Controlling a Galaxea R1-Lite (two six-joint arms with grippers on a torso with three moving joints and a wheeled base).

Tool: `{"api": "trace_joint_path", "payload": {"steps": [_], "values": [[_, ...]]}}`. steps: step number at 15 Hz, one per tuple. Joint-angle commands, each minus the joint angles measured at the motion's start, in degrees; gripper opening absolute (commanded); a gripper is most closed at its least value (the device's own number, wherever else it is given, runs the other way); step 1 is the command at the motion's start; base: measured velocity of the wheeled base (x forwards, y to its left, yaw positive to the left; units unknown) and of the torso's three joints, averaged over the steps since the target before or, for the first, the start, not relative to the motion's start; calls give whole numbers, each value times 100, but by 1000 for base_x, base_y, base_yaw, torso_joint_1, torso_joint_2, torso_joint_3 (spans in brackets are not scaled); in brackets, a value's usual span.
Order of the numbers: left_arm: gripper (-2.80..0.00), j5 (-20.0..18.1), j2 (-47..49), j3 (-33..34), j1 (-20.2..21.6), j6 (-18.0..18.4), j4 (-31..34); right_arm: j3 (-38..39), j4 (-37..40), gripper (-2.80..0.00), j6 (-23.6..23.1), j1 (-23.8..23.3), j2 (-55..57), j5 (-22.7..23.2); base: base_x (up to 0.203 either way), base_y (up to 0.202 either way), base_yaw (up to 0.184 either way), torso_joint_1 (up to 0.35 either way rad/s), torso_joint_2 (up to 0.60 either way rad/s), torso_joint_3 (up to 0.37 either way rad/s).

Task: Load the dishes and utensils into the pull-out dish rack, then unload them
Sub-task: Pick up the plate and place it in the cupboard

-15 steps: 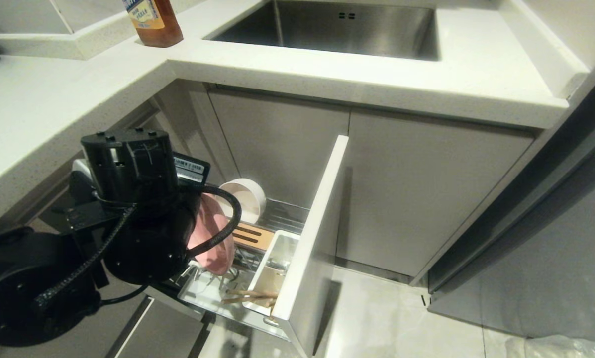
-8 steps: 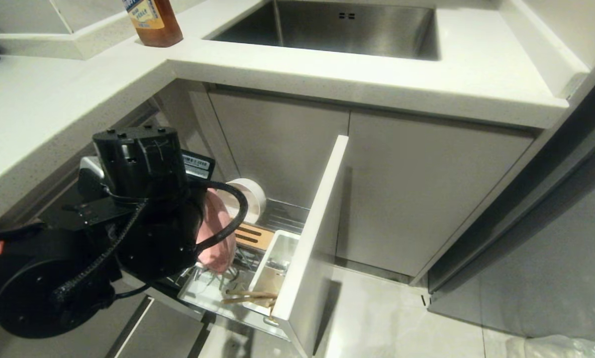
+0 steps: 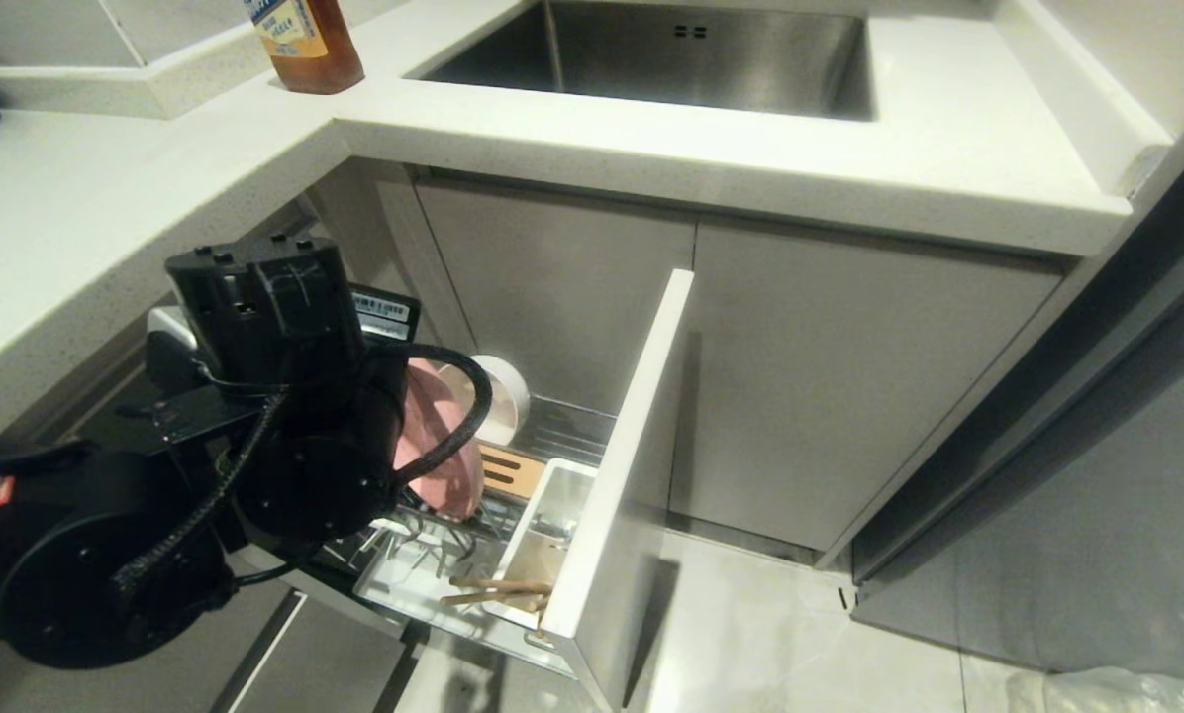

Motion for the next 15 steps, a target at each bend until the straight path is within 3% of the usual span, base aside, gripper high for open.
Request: {"api": "trace_joint_path", "payload": {"steps": [1, 15], "values": [[-280, 38, 84, 6, 9, -41, -52, 0, 0, -280, 0, 0, 2, 0, 0, 0, 0, 0, 0, 0], [-280, 258, 685, 98, 106, -33, -9, 0, 0, -280, 0, 0, 2, 0, 0, 0, 0, 0, 0, 0]]}}
